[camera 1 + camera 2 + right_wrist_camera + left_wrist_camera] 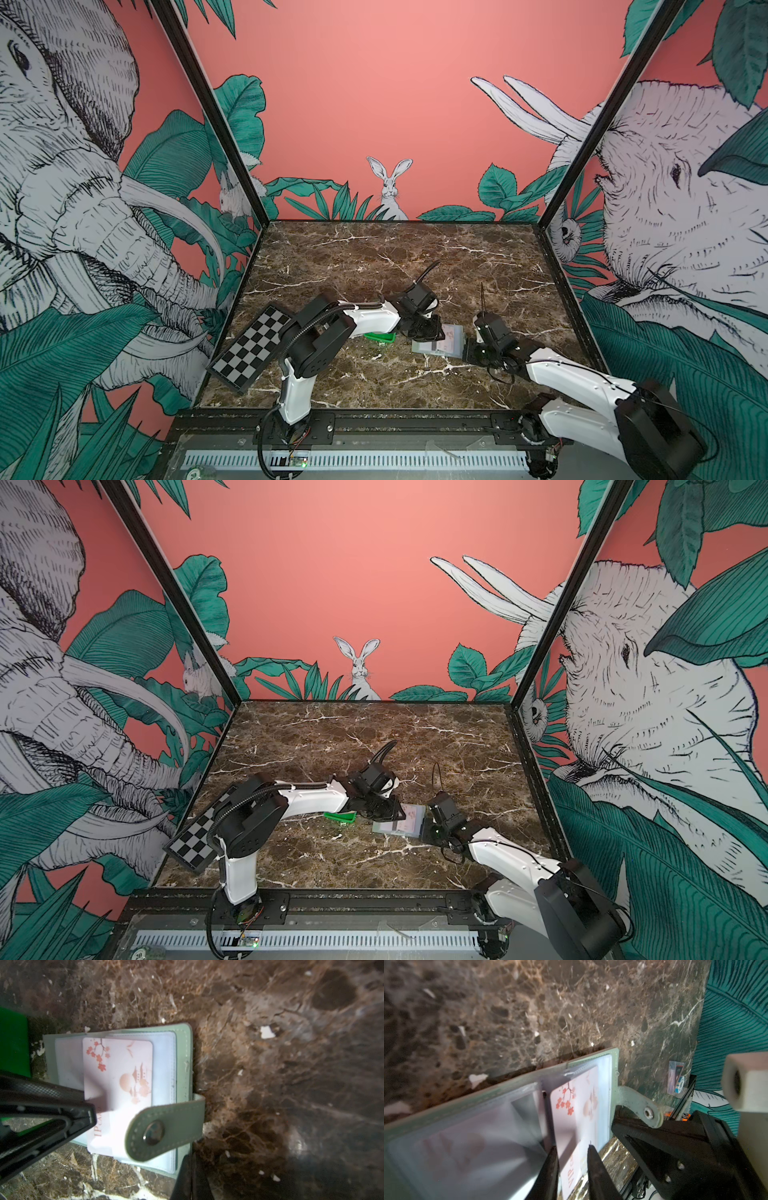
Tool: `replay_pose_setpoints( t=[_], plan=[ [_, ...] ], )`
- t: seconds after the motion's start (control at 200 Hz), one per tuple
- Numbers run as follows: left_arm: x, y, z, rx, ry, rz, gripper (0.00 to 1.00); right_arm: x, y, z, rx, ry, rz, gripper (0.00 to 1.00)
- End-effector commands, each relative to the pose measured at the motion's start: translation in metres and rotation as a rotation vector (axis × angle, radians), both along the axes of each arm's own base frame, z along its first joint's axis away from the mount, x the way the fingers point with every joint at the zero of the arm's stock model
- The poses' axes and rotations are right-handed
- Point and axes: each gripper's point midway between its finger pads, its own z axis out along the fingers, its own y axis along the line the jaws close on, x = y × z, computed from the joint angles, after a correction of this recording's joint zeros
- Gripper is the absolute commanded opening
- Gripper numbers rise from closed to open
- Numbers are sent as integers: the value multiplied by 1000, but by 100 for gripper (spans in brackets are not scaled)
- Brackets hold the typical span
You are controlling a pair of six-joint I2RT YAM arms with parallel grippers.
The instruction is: Put the credit cards into the card holder
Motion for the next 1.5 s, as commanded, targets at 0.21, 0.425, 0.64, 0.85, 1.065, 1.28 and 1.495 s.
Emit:
replay_pose_setpoints(
  t=[0.21,0.425,0.64,0.85,1.065,1.28,1.495],
  plan=[
    [0,-15,10,-34,-5,-21,26,-1,-3,-4,-16,7,2,2],
    [-3,-18,10,-35,-2,-30,26,-2,-3,-5,-14,8,1,2],
    [-4,-19,9,-34,-1,-35,26,-2,-3,-5,-13,8,0,1],
    [-5,-22,9,-39,0,-41,26,-1,-3,-2,-16,2,5,1],
    [-6,-16,7,-18,-1,-29,27,2,-9,-1,-52,2,-17,1],
    [0,-6,16,17,-51,-11,29,6,-11,0,-89,9,-19,1],
    [2,1,25,23,-79,-2,31,9,-4,2,-74,5,15,1]
  ],
)
